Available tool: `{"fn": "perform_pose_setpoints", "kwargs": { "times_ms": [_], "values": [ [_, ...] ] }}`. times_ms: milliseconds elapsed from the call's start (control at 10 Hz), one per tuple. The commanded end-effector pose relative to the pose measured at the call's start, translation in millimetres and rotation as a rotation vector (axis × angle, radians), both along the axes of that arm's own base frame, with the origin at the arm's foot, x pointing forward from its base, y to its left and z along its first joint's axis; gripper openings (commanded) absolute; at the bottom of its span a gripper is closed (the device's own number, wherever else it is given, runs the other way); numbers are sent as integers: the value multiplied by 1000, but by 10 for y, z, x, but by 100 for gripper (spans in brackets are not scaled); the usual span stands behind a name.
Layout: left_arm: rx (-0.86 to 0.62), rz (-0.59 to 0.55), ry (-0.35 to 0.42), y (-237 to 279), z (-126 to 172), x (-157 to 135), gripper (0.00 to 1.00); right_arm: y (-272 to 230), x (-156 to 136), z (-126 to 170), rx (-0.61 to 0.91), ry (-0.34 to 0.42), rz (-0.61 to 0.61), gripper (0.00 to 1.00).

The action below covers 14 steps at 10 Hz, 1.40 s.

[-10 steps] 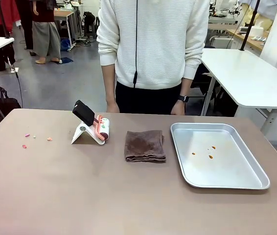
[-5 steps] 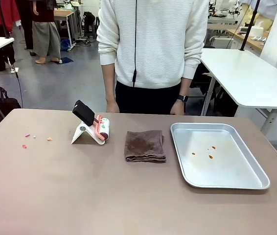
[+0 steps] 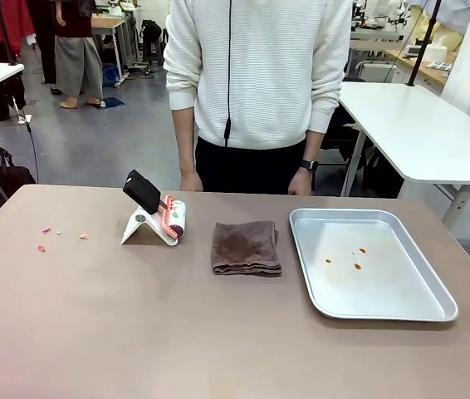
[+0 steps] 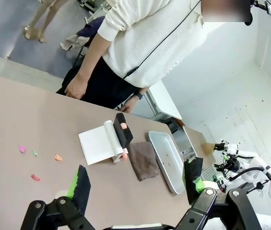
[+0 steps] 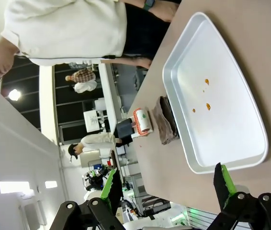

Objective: Clean the surface of the table.
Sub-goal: Hold the Lint Roller with your left hand and the towel with your right hand.

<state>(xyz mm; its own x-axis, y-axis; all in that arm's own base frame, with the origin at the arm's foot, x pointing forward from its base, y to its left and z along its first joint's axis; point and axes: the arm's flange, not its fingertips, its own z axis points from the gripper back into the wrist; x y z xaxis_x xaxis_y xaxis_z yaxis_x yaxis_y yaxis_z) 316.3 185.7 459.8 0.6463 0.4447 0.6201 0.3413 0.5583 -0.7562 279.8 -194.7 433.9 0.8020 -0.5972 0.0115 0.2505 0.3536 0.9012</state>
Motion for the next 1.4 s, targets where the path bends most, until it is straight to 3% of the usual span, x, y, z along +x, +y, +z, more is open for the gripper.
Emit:
{"fn": "perform_pose_setpoints", "kwargs": {
  "times_ms": [0, 100, 300, 400, 600, 900, 1100, 1300],
  "values": [
    [-8, 2, -35, -2, -18, 34, 100, 3, 4, -1, -1, 0, 1, 100],
    [0, 0, 0, 0, 0, 0, 100, 115, 36, 81, -63, 6, -9, 100],
    [104, -14, 7, -144, 69, 83, 100, 666, 281, 509, -235, -55, 38, 100],
    [173, -58, 2, -266, 128, 125, 100, 1004, 468, 705, -308, -89, 109, 100],
    [294, -165, 7, -520, 188, 205, 100, 1658, 882, 855, -424, -85, 303, 100],
    [483, -272, 39, -888, 195, 260, 100, 2607, 1446, 738, -552, -8, 498, 100],
    [445, -266, 17, -1576, 280, 741, 100, 3209, 1665, 544, -625, 47, 557, 100],
    [396, -391, 51, -2421, 487, 1269, 100, 3590, 1784, 303, -671, 78, 571, 100]
  ]
}}
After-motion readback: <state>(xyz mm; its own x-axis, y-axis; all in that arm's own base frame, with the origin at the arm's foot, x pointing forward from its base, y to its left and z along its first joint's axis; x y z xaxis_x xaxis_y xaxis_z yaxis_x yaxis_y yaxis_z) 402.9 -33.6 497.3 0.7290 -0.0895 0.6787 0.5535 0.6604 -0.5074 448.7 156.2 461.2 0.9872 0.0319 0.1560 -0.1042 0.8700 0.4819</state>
